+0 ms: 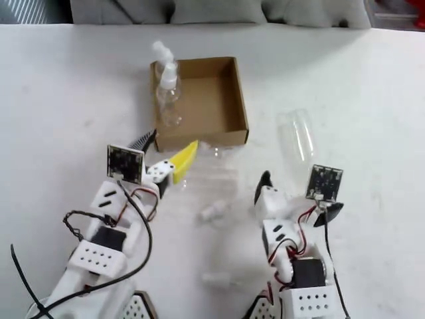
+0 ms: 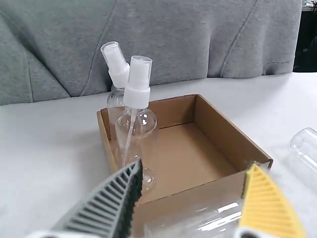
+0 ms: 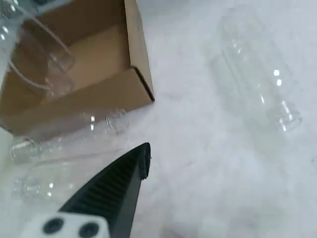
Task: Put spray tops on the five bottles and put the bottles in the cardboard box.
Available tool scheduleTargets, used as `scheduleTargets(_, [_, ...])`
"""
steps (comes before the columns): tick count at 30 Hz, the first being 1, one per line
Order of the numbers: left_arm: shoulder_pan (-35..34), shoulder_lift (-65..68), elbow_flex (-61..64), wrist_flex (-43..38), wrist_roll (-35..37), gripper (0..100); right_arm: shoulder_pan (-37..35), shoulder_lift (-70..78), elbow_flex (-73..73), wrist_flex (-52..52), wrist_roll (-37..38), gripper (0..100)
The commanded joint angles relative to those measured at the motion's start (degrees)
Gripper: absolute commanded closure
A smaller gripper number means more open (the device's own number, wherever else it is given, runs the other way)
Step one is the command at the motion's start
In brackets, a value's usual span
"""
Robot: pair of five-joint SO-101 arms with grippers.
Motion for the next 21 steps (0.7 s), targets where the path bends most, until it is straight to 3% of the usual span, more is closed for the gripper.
scheduleTargets(1, [0.4, -1.6, -0.5, 0.7, 0.5, 68, 3.9, -0.9, -0.9, -7.6, 0.1, 37.5])
scheduleTargets(8, [0.0, -1.6, -5.9, 15.5, 0.5, 68, 2.7, -2.2, -1.6, -7.0, 1.5, 37.7])
scheduleTargets(12, [-2.2, -1.6, -10.5, 24.2, 0.5, 68, 4.2, -2.2, -2.3, -2.7, 12.4, 37.7])
scheduleTargets(17, [-0.7, -1.7, -14.3, 34.5, 1.1, 68, 5.2, -2.2, -6.9, 6.5, 12.7, 37.7])
scheduleTargets(21, [0.5, -1.7, -18.2, 42.3, 5.5, 68, 4.9, -2.1, -9.9, 12.4, 12.7, 38.3])
